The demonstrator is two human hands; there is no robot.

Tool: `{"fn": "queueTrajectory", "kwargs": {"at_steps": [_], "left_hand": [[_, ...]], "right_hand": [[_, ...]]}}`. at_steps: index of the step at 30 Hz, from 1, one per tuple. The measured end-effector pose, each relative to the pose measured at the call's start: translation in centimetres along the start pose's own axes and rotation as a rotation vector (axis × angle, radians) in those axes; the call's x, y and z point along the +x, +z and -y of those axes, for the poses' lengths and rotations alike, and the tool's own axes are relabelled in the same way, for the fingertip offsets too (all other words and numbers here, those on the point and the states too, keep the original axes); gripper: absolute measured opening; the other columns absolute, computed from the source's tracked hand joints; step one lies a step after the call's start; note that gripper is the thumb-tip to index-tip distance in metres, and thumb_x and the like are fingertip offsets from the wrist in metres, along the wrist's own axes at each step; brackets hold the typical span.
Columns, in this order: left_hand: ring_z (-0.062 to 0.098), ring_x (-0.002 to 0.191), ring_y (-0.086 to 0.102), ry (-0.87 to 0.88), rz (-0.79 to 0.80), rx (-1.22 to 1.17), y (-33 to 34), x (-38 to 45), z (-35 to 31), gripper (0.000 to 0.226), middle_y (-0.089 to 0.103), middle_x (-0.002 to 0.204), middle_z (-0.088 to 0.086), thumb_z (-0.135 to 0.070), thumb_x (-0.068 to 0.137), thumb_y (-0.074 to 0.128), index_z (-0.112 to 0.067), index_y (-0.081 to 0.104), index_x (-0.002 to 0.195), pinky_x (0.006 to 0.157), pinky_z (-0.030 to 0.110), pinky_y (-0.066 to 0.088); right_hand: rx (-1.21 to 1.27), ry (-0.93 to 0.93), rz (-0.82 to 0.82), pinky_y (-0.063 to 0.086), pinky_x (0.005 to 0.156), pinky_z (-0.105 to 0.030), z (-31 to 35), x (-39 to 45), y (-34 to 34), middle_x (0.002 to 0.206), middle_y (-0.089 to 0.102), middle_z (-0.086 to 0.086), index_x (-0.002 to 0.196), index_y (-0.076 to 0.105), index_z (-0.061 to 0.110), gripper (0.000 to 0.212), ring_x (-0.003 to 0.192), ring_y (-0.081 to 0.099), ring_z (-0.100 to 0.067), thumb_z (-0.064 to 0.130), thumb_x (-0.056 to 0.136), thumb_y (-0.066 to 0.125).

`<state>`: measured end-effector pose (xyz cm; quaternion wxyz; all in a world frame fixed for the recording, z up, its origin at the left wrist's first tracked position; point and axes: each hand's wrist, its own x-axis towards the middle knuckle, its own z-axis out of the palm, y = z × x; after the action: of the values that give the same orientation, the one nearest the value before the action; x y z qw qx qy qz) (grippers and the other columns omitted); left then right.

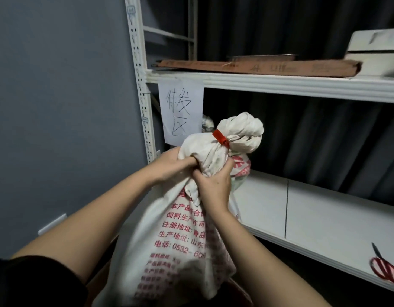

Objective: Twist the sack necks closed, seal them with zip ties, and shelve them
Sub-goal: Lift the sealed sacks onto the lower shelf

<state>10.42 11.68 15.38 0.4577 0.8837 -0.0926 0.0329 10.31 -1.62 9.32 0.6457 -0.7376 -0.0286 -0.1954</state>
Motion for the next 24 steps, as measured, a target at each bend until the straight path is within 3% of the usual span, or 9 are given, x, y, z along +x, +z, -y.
{"fn": "queueTrajectory", "kwargs": {"at_steps": [3,6,9,10,13,16,19,21,24], "left_hand": [[0.013,0.113,0.058,0.016,0.031,-0.070,1.2,1.1,-1.2,0.057,0.061,0.122,-0.005,-0.048,0.076,0.064,-0.024,0.051,0.125,0.100,0.033,0.045],[0.014,0.120,0.048,0.004,0.079,0.004,3.0,1.6,-1.3,0.056,0.049,0.131,-0.002,-0.040,0.088,0.060,-0.018,0.039,0.135,0.093,0.022,0.041],[0.018,0.137,0.034,-0.073,0.195,0.001,4.6,2.1,-0.2,0.096,0.029,0.152,-0.001,-0.061,0.074,0.062,-0.025,0.015,0.150,0.114,0.040,0.029],[0.016,0.137,0.032,-0.106,0.243,0.012,5.4,2.3,0.7,0.098,0.025,0.154,-0.003,-0.059,0.076,0.063,-0.026,0.009,0.151,0.116,0.039,0.025],[0.007,0.125,0.037,-0.204,0.399,0.025,8.2,2.4,3.3,0.105,0.034,0.145,-0.008,-0.053,0.069,0.077,-0.021,0.015,0.148,0.109,0.023,0.029],[0.006,0.129,0.035,-0.343,0.582,0.008,12.0,2.7,7.0,0.112,0.032,0.145,-0.013,-0.052,0.061,0.082,-0.021,0.017,0.146,0.112,0.023,0.026],[0.015,0.137,0.031,-0.535,0.576,-0.098,16.8,3.3,9.8,0.121,0.029,0.152,-0.003,-0.058,0.060,0.082,-0.015,0.011,0.148,0.109,0.028,0.033],[0.024,0.133,0.043,-0.595,0.457,-0.243,19.5,4.7,9.9,0.100,0.040,0.147,0.010,-0.057,0.066,0.078,-0.017,0.025,0.141,0.107,0.035,0.039],[0.031,0.126,0.050,-0.563,0.234,-0.423,23.0,8.5,9.4,0.055,0.049,0.140,0.014,-0.023,0.095,0.054,-0.016,0.027,0.142,0.102,0.041,0.042]], "right_hand": [[-0.037,-0.046,-0.053,0.036,0.069,-0.025,1.0,1.7,-2.5,0.101,0.052,0.006,0.122,0.035,0.018,0.067,0.090,0.051,-0.015,0.029,0.072,0.078],[-0.108,-0.057,-0.033,0.039,0.073,-0.029,0.5,4.3,-5.3,0.101,0.052,0.006,0.122,0.035,0.020,0.061,0.096,0.054,-0.019,0.024,0.074,0.073],[-0.175,-0.078,-0.013,0.047,0.077,-0.035,-0.1,7.1,-8.0,0.103,0.057,0.002,0.123,0.034,0.022,0.061,0.098,0.058,-0.021,0.028,0.075,0.072],[-0.179,-0.084,-0.007,0.050,0.079,-0.036,-0.2,8.2,-8.8,0.104,0.059,0.002,0.124,0.034,0.022,0.063,0.097,0.059,-0.020,0.034,0.075,0.073],[-0.196,-0.128,0.002,0.050,0.082,-0.036,0.0,11.2,-10.4,0.106,0.060,0.003,0.125,0.036,0.021,0.067,0.098,0.060,-0.018,0.043,0.075,0.075],[-0.232,-0.173,-0.009,0.051,0.084,-0.038,-0.1,14.8,-11.3,0.107,0.061,0.005,0.124,0.037,0.021,0.064,0.099,0.060,-0.017,0.041,0.075,0.074],[-0.250,-0.217,-0.015,0.051,0.088,-0.044,-0.3,18.2,-12.0,0.107,0.060,0.006,0.127,0.036,0.022,0.066,0.100,0.060,-0.017,0.032,0.074,0.074],[-0.263,-0.242,-0.010,0.052,0.086,-0.039,-0.8,20.2,-12.5,0.105,0.059,0.010,0.128,0.036,0.021,0.067,0.098,0.059,-0.013,0.029,0.074,0.076],[-0.305,-0.260,0.044,0.050,0.082,-0.030,-2.2,22.3,-13.0,0.101,0.057,0.017,0.126,0.037,0.021,0.067,0.097,0.058,-0.007,0.031,0.073,0.077]]}}
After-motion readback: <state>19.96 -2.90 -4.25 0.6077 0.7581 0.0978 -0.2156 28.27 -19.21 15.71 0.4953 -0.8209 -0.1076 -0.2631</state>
